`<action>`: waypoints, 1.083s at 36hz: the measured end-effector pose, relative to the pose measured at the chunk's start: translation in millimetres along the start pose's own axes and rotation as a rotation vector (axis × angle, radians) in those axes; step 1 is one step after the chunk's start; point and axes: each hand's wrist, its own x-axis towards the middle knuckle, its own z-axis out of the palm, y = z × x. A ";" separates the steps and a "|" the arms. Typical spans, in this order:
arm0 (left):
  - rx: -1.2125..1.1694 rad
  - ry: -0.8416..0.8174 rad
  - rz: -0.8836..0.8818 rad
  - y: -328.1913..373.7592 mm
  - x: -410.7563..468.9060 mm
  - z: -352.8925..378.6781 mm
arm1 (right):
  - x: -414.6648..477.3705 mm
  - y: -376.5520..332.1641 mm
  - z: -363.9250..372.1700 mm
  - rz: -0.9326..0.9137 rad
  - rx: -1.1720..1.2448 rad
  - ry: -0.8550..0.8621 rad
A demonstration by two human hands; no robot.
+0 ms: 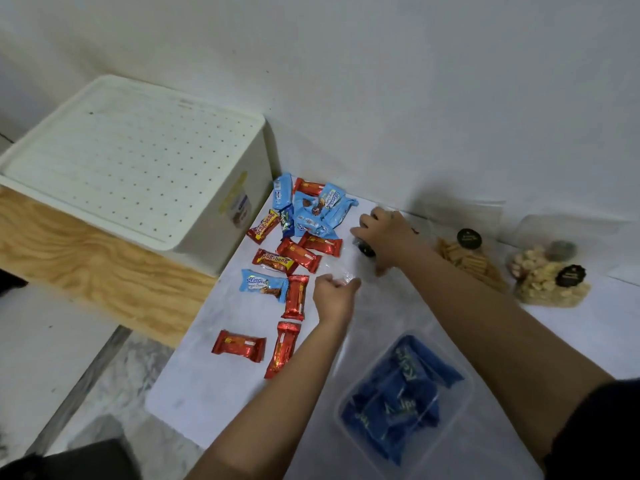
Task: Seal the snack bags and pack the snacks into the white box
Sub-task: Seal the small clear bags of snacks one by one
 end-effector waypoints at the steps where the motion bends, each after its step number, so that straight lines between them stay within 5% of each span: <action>1: -0.037 -0.017 -0.028 0.0 0.8 -0.1 | -2.9 0.4 0.5 0.011 -0.004 -0.004; 12: 0.179 -0.228 0.360 22.4 -1.6 -19.2 | -44.8 -4.4 15.8 0.205 0.269 0.022; 16: 0.432 -0.332 0.626 45.8 -2.8 -27.1 | -60.0 -12.5 15.2 0.341 0.683 0.057; 22: 0.662 -0.500 0.936 98.2 -14.5 -48.9 | -83.7 -10.3 -8.3 0.388 1.368 0.365; 27: 0.710 -0.527 1.099 122.9 -25.3 -59.4 | -105.4 -6.9 -28.6 0.374 1.325 0.513; 32: 0.630 -0.445 1.111 112.1 -25.9 -66.6 | -121.9 -15.2 -21.7 0.360 1.313 0.494; 39: 0.240 -0.369 0.843 74.9 -20.9 -67.4 | -143.8 -34.1 -12.1 0.515 1.422 0.587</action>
